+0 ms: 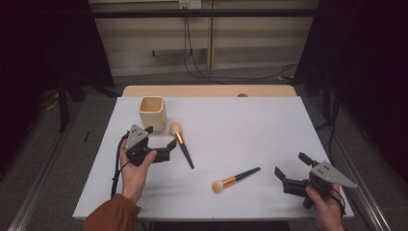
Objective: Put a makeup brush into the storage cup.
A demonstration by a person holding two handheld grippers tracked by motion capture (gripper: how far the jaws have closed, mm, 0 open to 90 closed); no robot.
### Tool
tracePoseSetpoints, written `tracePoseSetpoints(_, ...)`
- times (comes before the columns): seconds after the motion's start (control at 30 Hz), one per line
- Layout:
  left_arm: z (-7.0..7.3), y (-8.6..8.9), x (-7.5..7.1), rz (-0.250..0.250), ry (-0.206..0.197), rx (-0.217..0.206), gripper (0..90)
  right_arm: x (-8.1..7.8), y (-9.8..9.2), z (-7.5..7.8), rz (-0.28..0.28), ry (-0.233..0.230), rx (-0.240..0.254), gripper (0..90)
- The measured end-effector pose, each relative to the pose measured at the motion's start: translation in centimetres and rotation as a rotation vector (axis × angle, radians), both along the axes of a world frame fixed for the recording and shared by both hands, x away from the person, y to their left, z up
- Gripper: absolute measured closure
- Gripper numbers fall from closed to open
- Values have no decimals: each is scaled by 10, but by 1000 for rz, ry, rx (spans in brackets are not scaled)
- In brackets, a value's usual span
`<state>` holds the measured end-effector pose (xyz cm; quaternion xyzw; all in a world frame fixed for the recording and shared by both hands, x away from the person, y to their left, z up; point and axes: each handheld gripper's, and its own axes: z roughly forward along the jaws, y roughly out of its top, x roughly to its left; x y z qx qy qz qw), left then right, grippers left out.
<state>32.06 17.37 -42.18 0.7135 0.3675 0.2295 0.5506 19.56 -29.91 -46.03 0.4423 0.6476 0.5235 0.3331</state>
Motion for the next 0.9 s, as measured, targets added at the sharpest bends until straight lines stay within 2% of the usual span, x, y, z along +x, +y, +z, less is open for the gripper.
tracePoseSetpoints(0.13,2,-5,4,-2,0,7,21,0,0,0,2,1,1,0)
tracePoseSetpoints(0.2,1,-12,14,-27,17,21,13,-1,0,0,2,2,-2,0)
tracePoseSetpoints(0.37,-5,-15,23,-7,49,22,14,-1,1,0,0,-2,-2,0)
tracePoseSetpoints(0.4,-6,-16,27,2,66,24,15,-1,1,0,-4,-1,-1,0)
tracePoseSetpoints(0.5,-4,-20,33,6,87,46,19,-2,0,0,-7,2,2,0)
tracePoseSetpoints(0.57,-1,-23,38,8,90,35,21,-2,0,0,-5,2,0,0)
tracePoseSetpoints(0.6,0,-24,39,9,96,25,21,-2,0,0,-5,2,0,0)
tracePoseSetpoints(0.7,5,-29,43,3,120,58,23,-2,0,0,-5,1,0,0)
tracePoseSetpoints(0.8,6,-33,45,-6,118,52,27,-2,0,0,-7,1,-2,0)
tracePoseSetpoints(0.9,4,-35,46,-9,127,67,28,-2,0,0,-8,-1,-1,0)
